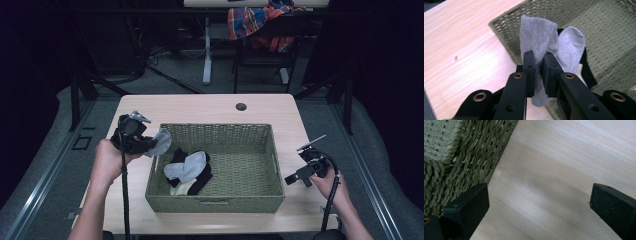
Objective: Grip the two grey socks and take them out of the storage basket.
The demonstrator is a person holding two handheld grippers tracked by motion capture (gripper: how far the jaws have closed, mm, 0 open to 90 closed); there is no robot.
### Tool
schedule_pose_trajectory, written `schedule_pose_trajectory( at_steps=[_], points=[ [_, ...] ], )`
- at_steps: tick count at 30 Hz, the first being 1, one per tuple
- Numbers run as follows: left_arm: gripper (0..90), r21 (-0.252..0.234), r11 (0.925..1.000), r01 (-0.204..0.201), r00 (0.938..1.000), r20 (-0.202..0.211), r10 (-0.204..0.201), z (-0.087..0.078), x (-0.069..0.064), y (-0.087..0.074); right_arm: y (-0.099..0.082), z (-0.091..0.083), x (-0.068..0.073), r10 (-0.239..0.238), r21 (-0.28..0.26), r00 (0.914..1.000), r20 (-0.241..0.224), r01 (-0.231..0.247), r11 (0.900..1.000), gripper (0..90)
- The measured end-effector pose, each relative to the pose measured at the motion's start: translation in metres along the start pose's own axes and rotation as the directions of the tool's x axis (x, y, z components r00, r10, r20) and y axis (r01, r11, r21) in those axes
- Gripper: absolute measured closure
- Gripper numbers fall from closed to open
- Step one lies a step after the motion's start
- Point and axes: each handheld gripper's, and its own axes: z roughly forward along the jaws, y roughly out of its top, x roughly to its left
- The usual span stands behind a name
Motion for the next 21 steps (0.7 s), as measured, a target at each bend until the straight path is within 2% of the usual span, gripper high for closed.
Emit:
schedule_pose_trajectory(
  at_steps=[2, 4, 6, 11, 14, 16, 21],
  points=[
    [82.4, 0.001, 0.9999, 0.016, 0.9997, -0.018, -0.016, -0.003, 0.006, -0.003, 0.0, 0.0, 0.0, -0.002, 0.003, 1.0, 0.001, 0.002, 1.0, 2.3],
    [82.4, 0.004, 0.9994, 0.035, 0.9987, -0.038, -0.034, -0.005, 0.012, -0.006, -0.001, 0.001, 0.001, 0.017, -0.022, 0.9998, 0.002, -0.017, 0.9996, 2.3],
    [82.4, 0.003, 0.9985, 0.055, 0.9971, -0.054, -0.054, -0.006, 0.018, -0.01, 0.0, 0.0, 0.0, -0.003, 0.008, 1.0, -0.002, 0.003, 1.0, 2.3],
    [82.4, 0.0, 0.9947, 0.103, 0.992, -0.075, -0.102, -0.006, 0.033, -0.018, 0.0, 0.0, 0.0, 0.0, 0.005, 1.0, -0.003, 0.0, 1.0, 2.3],
    [82.4, 0.006, 0.9918, 0.127, 0.9892, -0.074, -0.126, -0.005, 0.042, -0.022, 0.0, 0.001, 0.0, 0.006, 0.0, 0.9999, -0.014, -0.006, 1.0, 2.3],
    [82.4, 0.012, 0.9895, 0.144, 0.9866, -0.08, -0.142, -0.002, 0.047, -0.025, 0.0, 0.001, 0.0, 0.003, 0.003, 1.0, -0.005, -0.003, 1.0, 2.3],
    [82.4, 0.043, 0.9855, 0.164, 0.9835, -0.084, -0.16, 0.009, 0.056, -0.032, -0.001, 0.003, 0.001, 0.019, -0.017, 0.9998, -0.008, -0.019, 0.9997, 2.3]
  ],
)
